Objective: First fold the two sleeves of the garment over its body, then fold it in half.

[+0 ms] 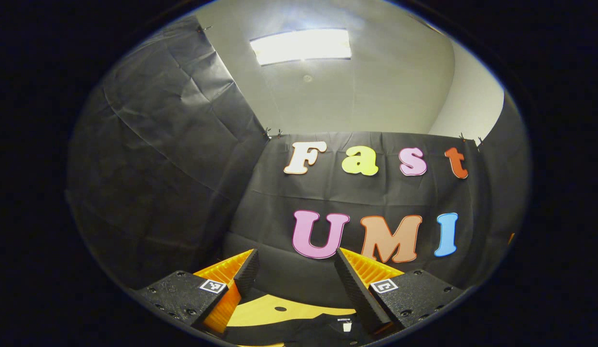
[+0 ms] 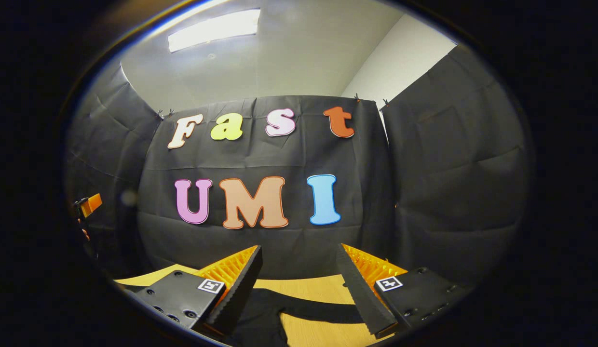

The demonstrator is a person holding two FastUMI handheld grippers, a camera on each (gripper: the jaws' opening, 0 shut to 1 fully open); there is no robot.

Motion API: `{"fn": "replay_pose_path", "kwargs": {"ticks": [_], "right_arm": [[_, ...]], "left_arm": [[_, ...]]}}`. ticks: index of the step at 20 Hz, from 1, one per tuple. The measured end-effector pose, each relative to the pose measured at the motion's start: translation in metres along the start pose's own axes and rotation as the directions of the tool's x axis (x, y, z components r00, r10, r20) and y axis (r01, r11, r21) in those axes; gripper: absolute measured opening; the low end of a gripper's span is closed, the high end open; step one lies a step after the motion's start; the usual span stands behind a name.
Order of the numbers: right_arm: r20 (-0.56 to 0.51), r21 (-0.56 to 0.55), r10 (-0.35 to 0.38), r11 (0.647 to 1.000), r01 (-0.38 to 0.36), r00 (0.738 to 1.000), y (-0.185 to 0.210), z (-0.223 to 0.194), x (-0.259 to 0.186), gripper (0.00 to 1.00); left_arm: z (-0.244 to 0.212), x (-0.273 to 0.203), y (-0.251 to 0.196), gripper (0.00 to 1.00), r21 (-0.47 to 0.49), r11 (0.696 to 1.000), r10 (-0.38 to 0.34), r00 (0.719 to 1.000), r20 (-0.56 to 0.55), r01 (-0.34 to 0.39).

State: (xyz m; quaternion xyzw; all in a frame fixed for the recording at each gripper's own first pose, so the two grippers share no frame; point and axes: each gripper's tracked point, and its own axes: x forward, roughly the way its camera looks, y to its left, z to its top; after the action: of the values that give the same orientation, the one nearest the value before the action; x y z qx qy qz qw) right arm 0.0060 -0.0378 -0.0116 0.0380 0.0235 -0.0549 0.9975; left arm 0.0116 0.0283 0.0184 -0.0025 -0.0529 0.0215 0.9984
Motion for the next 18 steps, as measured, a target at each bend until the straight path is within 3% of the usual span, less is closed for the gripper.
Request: {"fn": "replay_pose_path", "kwargs": {"ticks": [12,18], "right_arm": [[-0.032,0.035,0.022,0.999,-0.021,0.999,-0.003,-0.014,0.005,0.96],[-0.041,0.028,0.026,0.999,-0.024,0.999,-0.009,-0.017,0.011,0.98]], "left_arm": [[-0.001,-0.013,0.013,0.92,0.078,0.996,0.043,0.998,-0.039,-0.04],[0.001,-0.017,0.022,0.92,0.061,0.995,0.084,0.996,-0.036,-0.081]]}}
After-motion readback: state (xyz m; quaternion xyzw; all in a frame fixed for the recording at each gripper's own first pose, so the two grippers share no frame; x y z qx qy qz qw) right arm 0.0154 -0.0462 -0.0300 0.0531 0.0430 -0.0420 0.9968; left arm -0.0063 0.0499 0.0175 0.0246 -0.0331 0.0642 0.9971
